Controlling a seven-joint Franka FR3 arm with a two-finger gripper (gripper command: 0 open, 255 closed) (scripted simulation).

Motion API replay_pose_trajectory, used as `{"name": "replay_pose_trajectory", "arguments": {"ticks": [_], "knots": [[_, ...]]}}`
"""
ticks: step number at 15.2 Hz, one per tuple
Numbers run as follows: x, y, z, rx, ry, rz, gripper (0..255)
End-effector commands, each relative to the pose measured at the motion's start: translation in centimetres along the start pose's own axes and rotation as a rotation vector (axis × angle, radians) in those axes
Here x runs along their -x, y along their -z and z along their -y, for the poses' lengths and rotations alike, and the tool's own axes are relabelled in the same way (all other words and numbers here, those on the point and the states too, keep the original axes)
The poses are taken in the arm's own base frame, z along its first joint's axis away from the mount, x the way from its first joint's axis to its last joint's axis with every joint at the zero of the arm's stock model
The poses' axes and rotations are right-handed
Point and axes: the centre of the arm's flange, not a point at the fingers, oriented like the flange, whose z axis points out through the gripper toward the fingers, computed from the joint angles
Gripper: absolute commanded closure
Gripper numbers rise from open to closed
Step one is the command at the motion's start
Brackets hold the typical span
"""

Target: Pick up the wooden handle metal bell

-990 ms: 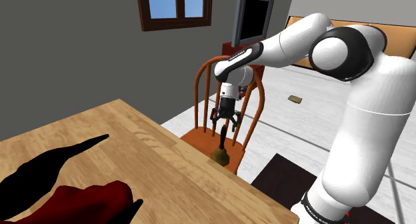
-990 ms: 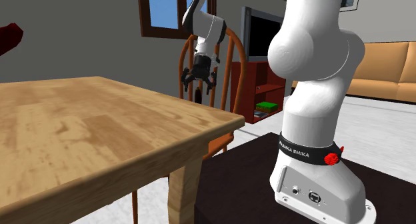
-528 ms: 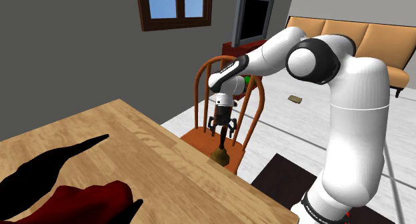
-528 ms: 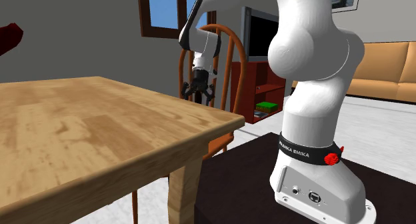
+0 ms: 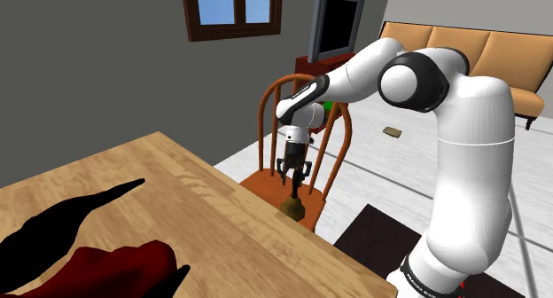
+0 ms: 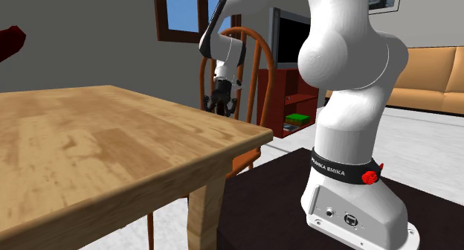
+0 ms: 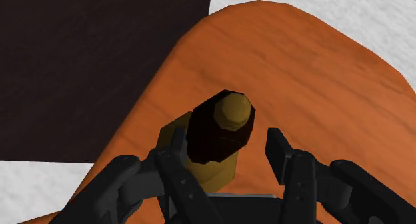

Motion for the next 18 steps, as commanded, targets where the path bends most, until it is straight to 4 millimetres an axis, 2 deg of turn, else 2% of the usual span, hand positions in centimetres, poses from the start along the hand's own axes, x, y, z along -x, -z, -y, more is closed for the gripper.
{"name": "replay_pose_trajectory", "arguments": {"ticks": [1,2,3,4,5,6,7,8,9,18], "knots": [[-3.3,-2.8,-3.9,-0.081,-0.135,0.110,255],[-4.4,-2.8,-3.4,-0.080,-0.134,0.110,255],[-4.8,-3.3,-3.4,-0.079,-0.135,0.110,255],[-4.0,-3.3,-3.0,-0.079,-0.135,0.110,255],[-4.9,-3.7,-2.5,-0.078,-0.135,0.110,255],[-5.4,-4.0,-2.5,-0.079,-0.134,0.111,255],[-5.5,-4.4,-3.4,-0.078,-0.135,0.112,255],[-5.1,-3.7,-2.5,-0.078,-0.134,0.112,255],[-4.0,-4.7,-3.3,-0.079,-0.139,0.109,255],[-1.3,-0.8,-2.9,-0.079,-0.139,0.109,255]]}}
